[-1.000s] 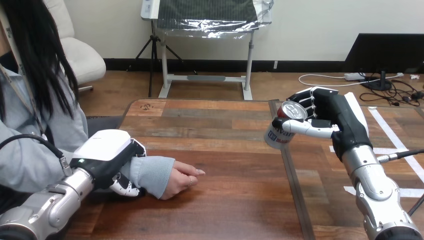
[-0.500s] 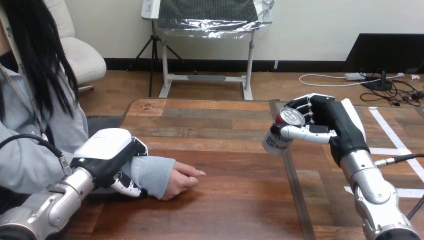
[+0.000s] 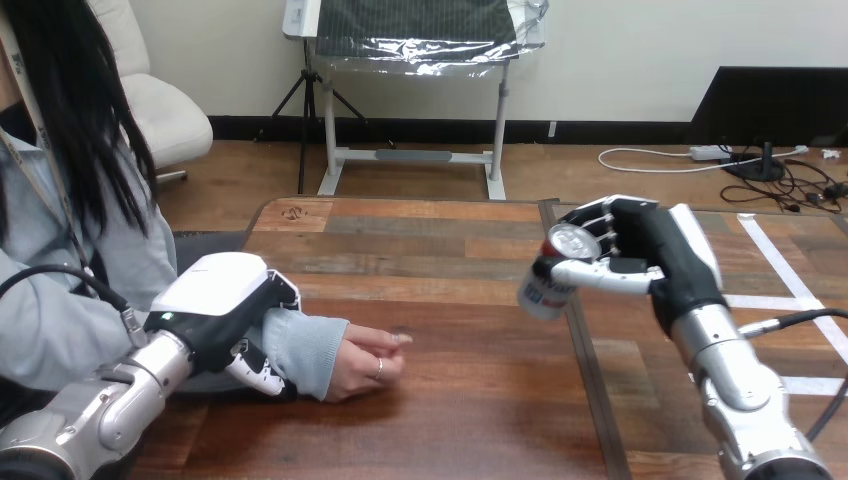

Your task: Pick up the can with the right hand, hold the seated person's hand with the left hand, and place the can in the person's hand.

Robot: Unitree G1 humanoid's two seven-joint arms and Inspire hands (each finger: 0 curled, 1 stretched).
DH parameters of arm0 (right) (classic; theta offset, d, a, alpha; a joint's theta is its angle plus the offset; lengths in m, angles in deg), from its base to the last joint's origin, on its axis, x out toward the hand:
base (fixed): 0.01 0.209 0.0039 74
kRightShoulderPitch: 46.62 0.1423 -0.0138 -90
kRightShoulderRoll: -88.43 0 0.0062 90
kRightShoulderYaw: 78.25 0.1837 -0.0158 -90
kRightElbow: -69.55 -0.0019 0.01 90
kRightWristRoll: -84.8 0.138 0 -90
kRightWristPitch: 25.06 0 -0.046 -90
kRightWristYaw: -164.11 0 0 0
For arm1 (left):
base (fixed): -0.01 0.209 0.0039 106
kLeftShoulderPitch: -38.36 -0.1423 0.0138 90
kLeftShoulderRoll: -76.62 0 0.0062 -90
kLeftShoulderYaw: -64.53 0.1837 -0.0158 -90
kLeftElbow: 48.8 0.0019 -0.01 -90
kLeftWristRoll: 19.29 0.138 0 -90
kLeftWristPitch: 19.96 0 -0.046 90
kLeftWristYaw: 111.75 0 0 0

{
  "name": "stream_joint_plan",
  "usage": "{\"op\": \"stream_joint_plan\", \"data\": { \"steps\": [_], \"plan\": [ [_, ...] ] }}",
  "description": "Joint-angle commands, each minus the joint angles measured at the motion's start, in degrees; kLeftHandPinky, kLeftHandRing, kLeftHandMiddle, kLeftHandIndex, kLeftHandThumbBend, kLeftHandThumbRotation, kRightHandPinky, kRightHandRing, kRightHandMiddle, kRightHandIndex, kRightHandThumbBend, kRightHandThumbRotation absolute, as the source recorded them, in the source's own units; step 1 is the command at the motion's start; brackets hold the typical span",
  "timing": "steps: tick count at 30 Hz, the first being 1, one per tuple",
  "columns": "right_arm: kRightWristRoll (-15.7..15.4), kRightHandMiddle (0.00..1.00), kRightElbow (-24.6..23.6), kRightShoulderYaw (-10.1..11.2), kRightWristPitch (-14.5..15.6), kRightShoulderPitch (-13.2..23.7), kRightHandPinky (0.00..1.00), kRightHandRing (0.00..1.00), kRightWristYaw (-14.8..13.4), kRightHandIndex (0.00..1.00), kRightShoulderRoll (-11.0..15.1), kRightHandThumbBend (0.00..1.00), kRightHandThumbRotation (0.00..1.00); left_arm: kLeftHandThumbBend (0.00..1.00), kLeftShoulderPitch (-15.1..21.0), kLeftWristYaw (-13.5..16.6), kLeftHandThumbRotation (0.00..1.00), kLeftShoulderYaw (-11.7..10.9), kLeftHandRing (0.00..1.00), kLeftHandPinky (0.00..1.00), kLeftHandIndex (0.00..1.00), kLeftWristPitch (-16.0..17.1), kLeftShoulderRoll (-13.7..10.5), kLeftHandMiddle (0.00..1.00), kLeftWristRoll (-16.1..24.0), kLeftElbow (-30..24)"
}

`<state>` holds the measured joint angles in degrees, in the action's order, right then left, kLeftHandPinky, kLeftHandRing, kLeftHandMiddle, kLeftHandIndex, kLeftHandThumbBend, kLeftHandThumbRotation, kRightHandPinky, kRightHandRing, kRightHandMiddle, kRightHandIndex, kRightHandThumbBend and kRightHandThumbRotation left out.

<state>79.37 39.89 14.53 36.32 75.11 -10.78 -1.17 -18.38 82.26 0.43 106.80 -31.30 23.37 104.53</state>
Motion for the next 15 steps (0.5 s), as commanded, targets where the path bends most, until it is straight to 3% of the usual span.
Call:
{"op": "stream_joint_plan", "data": {
  "steps": [1,8,15],
  "plan": [
    [-0.8,0.49,-0.5,-0.9,-3.2,6.0,0.41,0.43,-0.7,0.51,-0.9,0.81,0.0,0.83,2.9,0.8,0.0,-1.6,0.33,0.3,0.39,2.7,0.7,0.39,-2.2,-6.2],
    [-2.3,0.49,-0.4,-1.7,-3.3,6.1,0.41,0.43,-1.5,0.51,-1.3,0.82,0.0,0.84,2.9,0.1,0.0,-2.0,0.34,0.31,0.39,2.5,0.7,0.39,-2.6,-8.7],
    [-1.8,0.49,-0.4,-1.9,-3.8,5.9,0.4,0.43,-0.3,0.5,-2.0,0.82,0.0,0.86,2.8,0.1,0.0,-2.2,0.34,0.32,0.39,2.2,0.7,0.39,-2.5,-11.4]
  ]
}}
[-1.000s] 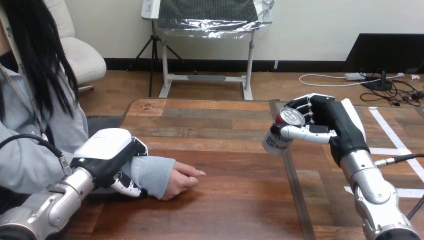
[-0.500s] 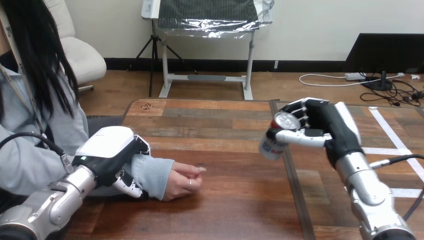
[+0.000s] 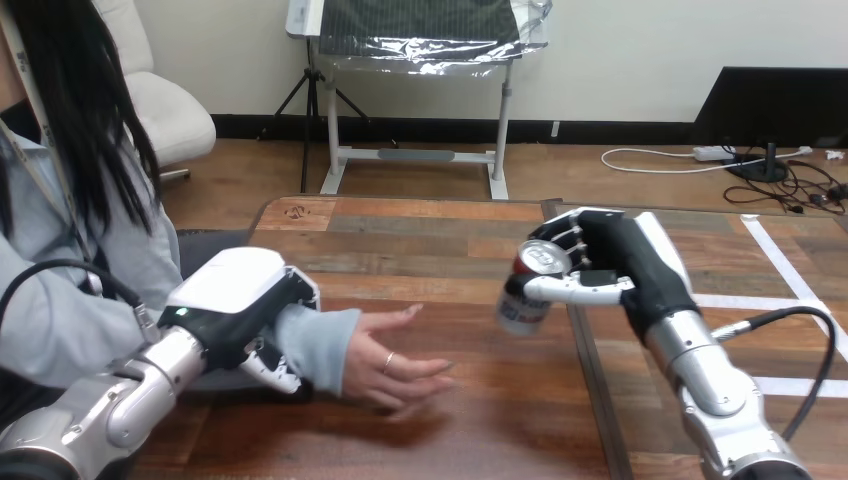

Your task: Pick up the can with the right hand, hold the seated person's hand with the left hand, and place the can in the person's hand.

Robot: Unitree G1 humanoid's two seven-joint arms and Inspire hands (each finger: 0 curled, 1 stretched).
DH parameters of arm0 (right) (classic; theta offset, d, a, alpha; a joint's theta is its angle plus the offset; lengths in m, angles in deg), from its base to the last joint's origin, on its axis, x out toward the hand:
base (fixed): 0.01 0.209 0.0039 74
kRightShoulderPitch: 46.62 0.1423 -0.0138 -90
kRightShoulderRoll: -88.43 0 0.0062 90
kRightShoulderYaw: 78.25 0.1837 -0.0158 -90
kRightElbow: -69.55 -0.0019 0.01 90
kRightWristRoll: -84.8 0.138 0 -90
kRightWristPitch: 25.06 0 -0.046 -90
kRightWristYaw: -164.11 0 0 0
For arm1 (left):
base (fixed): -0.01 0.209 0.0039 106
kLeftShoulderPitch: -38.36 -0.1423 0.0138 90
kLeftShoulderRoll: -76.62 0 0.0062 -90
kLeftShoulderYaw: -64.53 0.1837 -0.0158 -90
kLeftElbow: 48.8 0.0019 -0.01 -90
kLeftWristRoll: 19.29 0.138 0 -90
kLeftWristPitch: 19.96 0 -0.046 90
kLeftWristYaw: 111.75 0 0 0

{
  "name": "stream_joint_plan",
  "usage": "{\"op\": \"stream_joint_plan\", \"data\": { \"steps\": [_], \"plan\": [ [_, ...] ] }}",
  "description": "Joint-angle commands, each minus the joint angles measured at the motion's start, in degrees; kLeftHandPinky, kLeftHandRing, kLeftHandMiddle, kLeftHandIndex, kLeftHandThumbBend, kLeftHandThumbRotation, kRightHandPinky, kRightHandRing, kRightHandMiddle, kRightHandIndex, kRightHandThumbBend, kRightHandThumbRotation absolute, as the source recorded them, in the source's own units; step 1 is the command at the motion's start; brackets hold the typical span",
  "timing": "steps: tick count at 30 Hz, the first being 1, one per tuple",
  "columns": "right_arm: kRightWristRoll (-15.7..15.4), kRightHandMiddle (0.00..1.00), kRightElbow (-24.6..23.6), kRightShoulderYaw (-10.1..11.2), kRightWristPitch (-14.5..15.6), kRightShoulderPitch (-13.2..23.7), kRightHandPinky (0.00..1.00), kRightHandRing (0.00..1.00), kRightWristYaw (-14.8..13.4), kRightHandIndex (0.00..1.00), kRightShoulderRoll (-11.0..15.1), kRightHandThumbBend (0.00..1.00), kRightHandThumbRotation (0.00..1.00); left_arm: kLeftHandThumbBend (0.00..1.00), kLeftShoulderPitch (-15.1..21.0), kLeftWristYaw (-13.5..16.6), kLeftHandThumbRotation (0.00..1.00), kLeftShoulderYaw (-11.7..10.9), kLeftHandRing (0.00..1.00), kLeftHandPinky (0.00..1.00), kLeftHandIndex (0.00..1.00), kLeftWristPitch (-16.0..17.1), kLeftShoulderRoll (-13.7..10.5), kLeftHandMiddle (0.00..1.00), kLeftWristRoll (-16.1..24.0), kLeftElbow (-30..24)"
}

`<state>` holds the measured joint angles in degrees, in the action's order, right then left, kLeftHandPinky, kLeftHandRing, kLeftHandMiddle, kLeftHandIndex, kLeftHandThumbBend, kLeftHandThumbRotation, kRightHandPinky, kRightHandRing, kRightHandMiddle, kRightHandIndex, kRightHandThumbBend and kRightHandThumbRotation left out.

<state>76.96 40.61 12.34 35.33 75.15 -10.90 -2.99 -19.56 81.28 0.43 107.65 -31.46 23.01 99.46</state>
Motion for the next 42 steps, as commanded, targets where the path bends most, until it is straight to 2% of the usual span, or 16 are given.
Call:
{"op": "stream_joint_plan", "data": {
  "steps": [1,17,26,29,32,38,42],
  "plan": [
    [0.4,0.49,-1.2,0.1,-3.0,5.8,0.4,0.43,-0.3,0.5,-0.1,0.82,0.0,0.86,3.9,0.8,0.0,-2.3,0.34,0.32,0.39,1.1,0.8,0.39,-2.2,-6.8],
    [-0.9,0.49,-2.5,-1.0,-2.6,5.0,0.4,0.43,-0.1,0.51,-1.3,0.81,0.0,0.82,4.0,-1.2,0.0,-2.6,0.35,0.32,0.4,-0.2,1.1,0.4,-3.2,-10.5],
    [-1.7,0.49,-3.8,-2.1,-3.2,4.0,0.41,0.44,-0.6,0.51,-2.1,0.82,0.0,0.81,4.3,-1.3,0.0,-2.7,0.35,0.33,0.4,-0.3,1.6,0.4,-3.5,-11.3],
    [-2.4,0.49,-4.3,-2.8,-3.4,3.8,0.41,0.44,-0.9,0.51,-2.2,0.83,0.0,0.81,4.2,-2.1,0.0,-2.9,0.36,0.33,0.4,-1.1,1.6,0.4,-3.7,-12.1],
    [-1.9,0.49,-4.9,-2.8,-3.3,3.5,0.41,0.45,-0.1,0.51,-2.6,0.83,0.0,0.81,4.4,-1.3,0.0,-2.7,0.36,0.34,0.4,-0.8,1.6,0.4,-3.1,-12.1],
    [-1.4,0.48,-6.6,-3.2,-2.2,2.7,0.4,0.44,0.8,0.5,-3.4,0.84,0.0,0.8,4.5,-1.8,0.0,-2.8,0.35,0.33,0.39,-1.0,1.9,0.39,-3.5,-12.5],
    [-1.5,0.48,-8.2,-3.6,-2.6,1.8,0.4,0.44,0.8,0.5,-4.0,0.84,0.0,0.81,4.7,-1.9,0.0,-2.9,0.35,0.33,0.39,-0.9,2.3,0.39,-3.8,-12.1]
  ]
}}
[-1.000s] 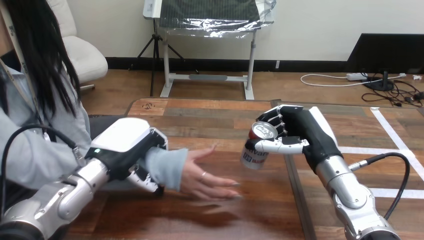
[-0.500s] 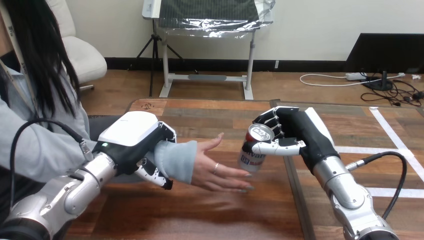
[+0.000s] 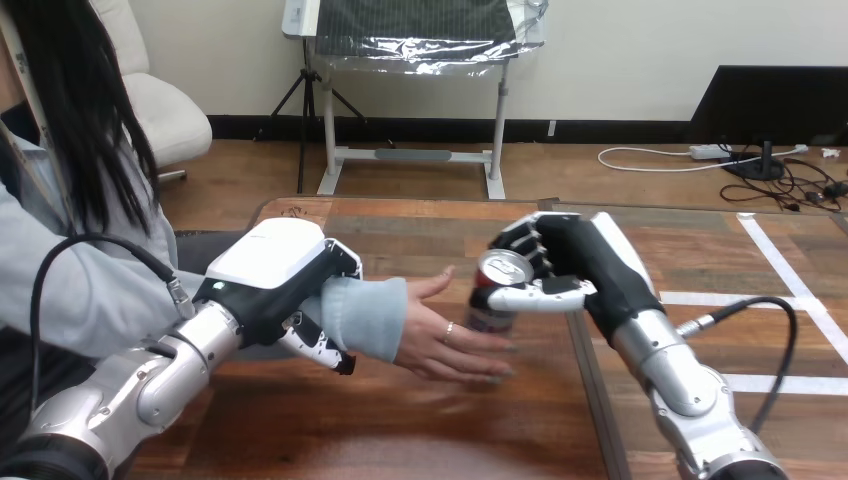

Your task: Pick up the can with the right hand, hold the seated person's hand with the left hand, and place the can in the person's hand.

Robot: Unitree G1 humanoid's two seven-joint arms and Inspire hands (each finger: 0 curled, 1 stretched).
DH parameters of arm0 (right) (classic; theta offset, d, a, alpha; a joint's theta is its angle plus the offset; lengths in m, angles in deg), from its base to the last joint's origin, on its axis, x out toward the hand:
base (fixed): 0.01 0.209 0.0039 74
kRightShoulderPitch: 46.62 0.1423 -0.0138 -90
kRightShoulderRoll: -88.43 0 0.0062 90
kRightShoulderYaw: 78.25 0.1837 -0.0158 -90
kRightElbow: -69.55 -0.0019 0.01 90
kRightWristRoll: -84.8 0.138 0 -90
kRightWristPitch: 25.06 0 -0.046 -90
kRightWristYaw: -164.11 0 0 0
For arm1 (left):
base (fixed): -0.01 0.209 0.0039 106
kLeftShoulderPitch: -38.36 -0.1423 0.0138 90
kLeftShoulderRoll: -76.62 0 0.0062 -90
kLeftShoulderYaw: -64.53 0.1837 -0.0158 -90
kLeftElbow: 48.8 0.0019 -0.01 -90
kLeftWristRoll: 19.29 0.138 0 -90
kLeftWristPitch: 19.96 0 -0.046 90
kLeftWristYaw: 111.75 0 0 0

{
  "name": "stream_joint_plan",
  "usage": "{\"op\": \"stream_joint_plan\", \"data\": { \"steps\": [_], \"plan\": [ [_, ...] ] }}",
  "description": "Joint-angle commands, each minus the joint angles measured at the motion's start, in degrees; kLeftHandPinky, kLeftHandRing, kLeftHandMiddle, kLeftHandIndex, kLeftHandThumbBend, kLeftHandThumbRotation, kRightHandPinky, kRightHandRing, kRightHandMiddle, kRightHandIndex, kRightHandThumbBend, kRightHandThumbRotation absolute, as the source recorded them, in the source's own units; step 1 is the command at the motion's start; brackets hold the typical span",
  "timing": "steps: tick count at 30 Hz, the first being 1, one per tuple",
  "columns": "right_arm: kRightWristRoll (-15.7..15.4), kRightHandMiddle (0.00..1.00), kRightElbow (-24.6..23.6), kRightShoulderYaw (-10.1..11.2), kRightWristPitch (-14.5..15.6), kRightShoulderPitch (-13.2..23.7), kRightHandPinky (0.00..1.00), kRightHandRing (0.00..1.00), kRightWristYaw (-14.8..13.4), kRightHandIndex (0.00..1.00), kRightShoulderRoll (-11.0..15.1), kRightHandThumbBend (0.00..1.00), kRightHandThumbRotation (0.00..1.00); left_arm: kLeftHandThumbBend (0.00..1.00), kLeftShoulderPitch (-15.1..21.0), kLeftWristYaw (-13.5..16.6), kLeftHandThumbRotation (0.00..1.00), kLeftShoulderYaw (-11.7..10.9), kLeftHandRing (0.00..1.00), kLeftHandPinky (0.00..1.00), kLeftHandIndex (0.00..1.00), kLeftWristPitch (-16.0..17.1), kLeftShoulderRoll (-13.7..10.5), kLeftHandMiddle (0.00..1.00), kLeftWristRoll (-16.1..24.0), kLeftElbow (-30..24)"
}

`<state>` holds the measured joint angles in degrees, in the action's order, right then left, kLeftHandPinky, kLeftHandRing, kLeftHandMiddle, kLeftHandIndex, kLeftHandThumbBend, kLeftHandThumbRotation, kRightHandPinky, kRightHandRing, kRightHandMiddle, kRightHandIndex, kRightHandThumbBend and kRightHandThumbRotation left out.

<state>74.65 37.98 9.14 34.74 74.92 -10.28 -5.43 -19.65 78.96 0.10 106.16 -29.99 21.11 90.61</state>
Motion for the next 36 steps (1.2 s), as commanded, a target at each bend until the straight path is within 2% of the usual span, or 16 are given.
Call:
{"op": "stream_joint_plan", "data": {
  "steps": [1,16,22,25,28,31,36],
  "plan": [
    [1.2,0.48,-5.8,-0.3,-2.1,1.8,0.39,0.43,0.5,0.5,-1.8,0.84,0.0,0.81,4.8,0.5,0.0,-2.5,0.35,0.33,0.39,0.8,0.9,0.39,-2.0,-3.2],
    [1.9,0.47,-14.7,-1.7,1.4,-2.1,0.38,0.41,3.1,0.5,-3.7,0.82,0.0,0.81,5.2,1.4,0.0,-2.4,0.34,0.33,0.39,1.3,1.6,0.39,-1.8,-2.4],
    [1.3,0.47,-18.7,-2.4,2.1,-3.8,0.38,0.42,3.0,0.5,-4.1,0.82,0.0,0.82,5.3,1.0,0.0,-2.4,0.34,0.32,0.39,1.3,1.8,0.39,-1.9,-2.4],
    [1.2,0.47,-21.0,-2.6,3.7,-4.6,0.39,0.42,3.0,0.5,-4.6,0.83,0.0,0.82,5.3,0.9,0.0,-2.3,0.34,0.32,0.39,1.2,1.8,0.39,-1.8,-2.2],
    [1.3,0.48,-22.2,-3.0,3.5,-5.0,0.39,0.43,3.6,0.5,-4.5,0.82,0.0,0.83,5.4,1.3,0.0,-2.3,0.35,0.32,0.39,1.8,2.1,0.39,-1.8,-1.7],
    [1.0,0.48,-24.3,-3.3,5.1,-5.6,0.39,0.43,3.5,0.5,-4.8,0.82,0.0,0.83,5.1,1.7,0.0,-2.4,0.35,0.32,0.39,1.7,2.2,0.39,-1.7,-1.9],
    [1.3,0.47,-26.7,-3.7,6.0,-6.5,0.38,0.42,4.1,0.49,-5.1,0.82,0.0,0.82,4.9,1.1,0.0,-2.6,0.35,0.33,0.4,1.4,2.4,0.4,-2.0,-1.9]
  ]
}}
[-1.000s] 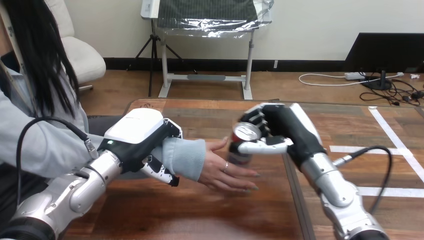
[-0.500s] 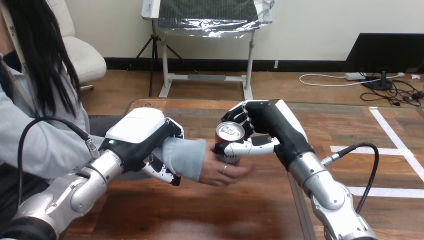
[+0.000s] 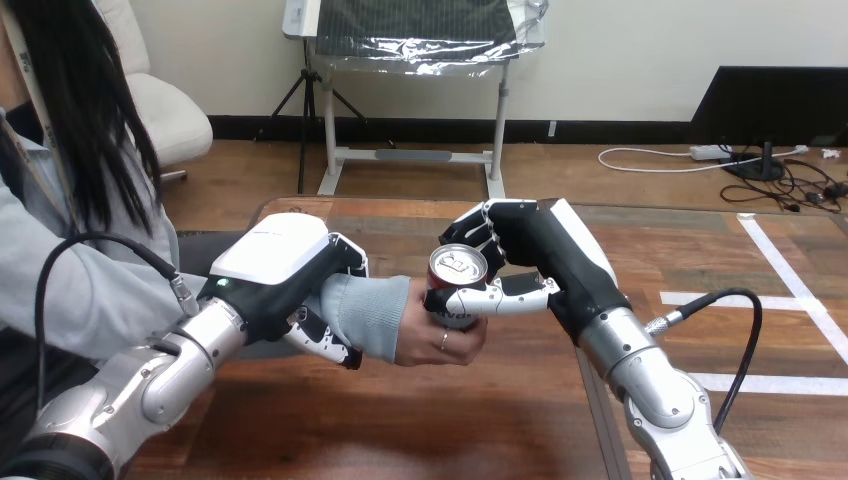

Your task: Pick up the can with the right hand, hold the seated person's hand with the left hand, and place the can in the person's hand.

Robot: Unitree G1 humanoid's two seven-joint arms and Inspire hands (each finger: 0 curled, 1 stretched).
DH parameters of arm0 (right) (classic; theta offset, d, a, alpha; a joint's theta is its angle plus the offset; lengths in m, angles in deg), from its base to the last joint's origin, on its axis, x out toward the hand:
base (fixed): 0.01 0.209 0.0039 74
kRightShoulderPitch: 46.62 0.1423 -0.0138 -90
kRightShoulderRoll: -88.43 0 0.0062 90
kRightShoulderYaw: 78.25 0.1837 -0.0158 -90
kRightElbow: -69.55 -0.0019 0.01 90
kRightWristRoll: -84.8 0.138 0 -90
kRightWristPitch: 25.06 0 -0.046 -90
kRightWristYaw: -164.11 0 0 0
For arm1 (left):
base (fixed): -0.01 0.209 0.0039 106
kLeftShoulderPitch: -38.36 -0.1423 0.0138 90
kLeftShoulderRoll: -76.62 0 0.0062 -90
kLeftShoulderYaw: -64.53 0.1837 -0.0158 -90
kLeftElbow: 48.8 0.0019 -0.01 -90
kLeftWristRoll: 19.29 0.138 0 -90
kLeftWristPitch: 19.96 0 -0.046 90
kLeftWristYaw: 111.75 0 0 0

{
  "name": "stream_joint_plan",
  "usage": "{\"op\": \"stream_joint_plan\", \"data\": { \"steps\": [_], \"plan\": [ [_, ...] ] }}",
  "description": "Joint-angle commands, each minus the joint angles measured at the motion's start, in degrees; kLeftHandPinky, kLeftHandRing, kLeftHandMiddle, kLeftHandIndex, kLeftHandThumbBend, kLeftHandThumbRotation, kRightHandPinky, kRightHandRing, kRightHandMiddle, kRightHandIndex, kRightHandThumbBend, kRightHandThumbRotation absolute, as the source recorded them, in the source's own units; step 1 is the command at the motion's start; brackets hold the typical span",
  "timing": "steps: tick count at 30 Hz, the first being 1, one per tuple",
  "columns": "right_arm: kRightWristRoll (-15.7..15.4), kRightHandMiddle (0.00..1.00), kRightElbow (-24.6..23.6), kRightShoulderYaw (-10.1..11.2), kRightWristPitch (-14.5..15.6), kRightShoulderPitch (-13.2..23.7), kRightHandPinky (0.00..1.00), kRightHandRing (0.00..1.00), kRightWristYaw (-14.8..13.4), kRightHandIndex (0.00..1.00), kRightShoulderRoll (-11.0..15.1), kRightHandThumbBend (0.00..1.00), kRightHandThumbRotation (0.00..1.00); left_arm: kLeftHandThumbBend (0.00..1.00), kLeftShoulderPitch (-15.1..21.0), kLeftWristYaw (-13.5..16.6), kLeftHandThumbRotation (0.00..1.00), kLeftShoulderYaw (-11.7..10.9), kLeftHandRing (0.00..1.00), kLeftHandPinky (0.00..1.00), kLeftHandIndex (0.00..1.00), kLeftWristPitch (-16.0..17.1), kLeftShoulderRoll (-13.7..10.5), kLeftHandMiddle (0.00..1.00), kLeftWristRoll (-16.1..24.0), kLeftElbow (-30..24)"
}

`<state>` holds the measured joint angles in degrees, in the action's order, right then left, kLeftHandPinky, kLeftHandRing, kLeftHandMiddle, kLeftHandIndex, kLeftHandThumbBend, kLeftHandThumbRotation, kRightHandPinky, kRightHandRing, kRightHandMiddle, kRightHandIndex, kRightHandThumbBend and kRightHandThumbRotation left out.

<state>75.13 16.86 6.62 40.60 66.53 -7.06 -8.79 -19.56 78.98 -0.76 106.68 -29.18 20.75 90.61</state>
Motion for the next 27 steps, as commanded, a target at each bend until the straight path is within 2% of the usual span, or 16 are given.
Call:
{"op": "stream_joint_plan", "data": {
  "steps": [1,4,10,27],
  "plan": [
    [0.9,0.47,-5.9,-1.2,0.2,1.8,0.38,0.42,1.0,0.49,-1.7,0.82,0.0,0.82,4.8,1.2,0.0,-1.7,0.36,0.33,0.4,0.9,1.7,0.4,-1.5,-1.8],
    [0.8,0.47,-7.7,-1.5,1.7,1.3,0.37,0.42,1.1,0.49,-1.8,0.82,0.0,0.82,4.9,1.4,0.0,-1.7,0.36,0.34,0.4,1.2,1.8,0.4,-1.4,-1.3],
    [1.2,0.47,-9.1,-1.8,2.4,0.7,0.37,0.41,1.6,0.49,-1.8,0.82,0.0,0.82,4.8,2.4,0.0,-1.6,0.36,0.34,0.4,1.3,2.1,0.4,-1.0,-0.9],
    [1.6,0.48,-8.0,-1.6,1.9,0.6,0.39,0.43,1.5,0.49,-1.8,0.81,0.0,0.81,4.3,1.6,0.0,-2.1,0.37,0.35,0.4,1.0,2.0,0.41,-1.7,-1.3]
  ]
}}
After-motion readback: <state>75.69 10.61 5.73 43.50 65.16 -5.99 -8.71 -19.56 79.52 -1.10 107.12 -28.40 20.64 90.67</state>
